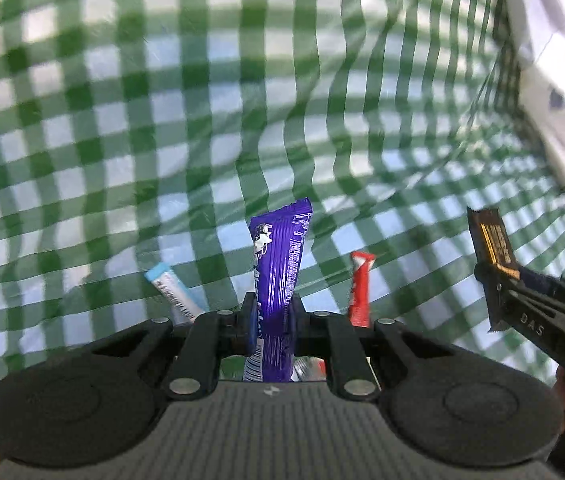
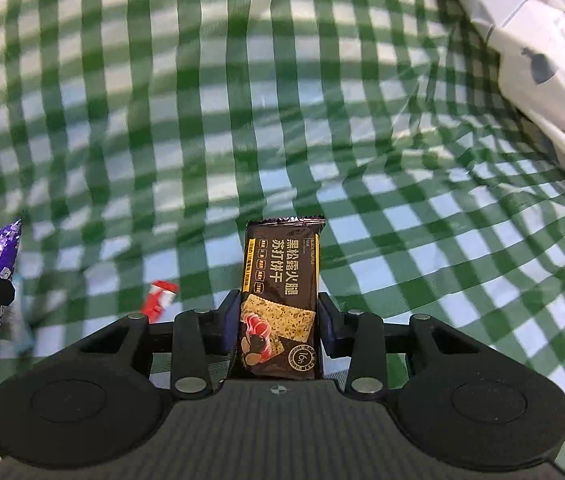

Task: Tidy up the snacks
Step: 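Grasp the purple candy bar with the left tool while the right tool grasps the dark biscuit packet, then carry the purple bar and dark biscuit packet over the box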

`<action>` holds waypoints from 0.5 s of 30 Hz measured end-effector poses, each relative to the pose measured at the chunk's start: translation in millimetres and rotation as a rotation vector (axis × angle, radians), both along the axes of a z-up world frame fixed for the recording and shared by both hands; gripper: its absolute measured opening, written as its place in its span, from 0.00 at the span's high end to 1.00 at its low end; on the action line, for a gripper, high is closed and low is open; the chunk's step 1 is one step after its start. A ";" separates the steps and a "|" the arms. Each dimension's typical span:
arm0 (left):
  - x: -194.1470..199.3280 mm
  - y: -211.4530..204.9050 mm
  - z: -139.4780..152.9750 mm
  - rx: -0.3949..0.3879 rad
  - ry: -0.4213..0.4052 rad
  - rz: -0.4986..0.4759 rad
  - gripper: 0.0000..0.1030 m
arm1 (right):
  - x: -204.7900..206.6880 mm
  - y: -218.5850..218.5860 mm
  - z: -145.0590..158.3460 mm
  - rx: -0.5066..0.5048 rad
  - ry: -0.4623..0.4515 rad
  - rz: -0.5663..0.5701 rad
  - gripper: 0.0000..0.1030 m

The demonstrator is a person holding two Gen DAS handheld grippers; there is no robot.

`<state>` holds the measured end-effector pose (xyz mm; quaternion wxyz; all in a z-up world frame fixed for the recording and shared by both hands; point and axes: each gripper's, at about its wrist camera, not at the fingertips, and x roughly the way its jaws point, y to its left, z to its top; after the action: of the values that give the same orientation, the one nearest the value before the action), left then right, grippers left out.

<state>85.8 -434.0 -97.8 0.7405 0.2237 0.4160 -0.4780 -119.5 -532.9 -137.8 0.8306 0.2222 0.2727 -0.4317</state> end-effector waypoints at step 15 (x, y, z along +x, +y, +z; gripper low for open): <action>-91.0 263.8 132.9 -0.199 -0.007 0.070 0.85 | -106.4 207.7 131.5 -0.051 -0.248 0.173 0.60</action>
<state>-5.2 -170.2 35.1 0.7768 0.1361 0.3712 -0.4902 -225.8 -325.3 -6.3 0.8974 0.2284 0.1754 -0.3344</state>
